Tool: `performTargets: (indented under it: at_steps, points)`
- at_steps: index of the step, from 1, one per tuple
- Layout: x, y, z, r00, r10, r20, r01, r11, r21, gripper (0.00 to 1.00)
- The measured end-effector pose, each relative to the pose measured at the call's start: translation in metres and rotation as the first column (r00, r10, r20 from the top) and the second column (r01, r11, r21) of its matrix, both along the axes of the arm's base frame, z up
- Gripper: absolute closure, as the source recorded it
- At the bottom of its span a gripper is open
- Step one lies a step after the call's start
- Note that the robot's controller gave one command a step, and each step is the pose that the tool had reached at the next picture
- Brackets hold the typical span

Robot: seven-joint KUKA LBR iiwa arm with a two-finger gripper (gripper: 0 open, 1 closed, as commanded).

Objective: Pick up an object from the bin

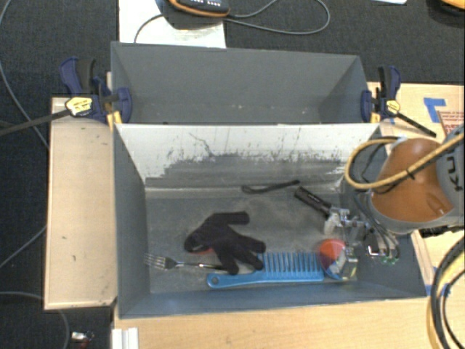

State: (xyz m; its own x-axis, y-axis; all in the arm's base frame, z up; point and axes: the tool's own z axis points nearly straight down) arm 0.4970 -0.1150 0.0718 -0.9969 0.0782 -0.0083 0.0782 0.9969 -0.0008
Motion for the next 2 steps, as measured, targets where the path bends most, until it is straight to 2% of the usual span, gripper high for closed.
performTargets:
  at_steps: [1,2]
  points:
    - [-0.0018,-0.0042,-0.0013,0.999,-0.043,0.001,0.043,0.999,0.000,1.00]
    - [-0.0018,-0.0041,-0.0014,0.999,-0.041,0.001,0.041,0.999,0.000,1.00]
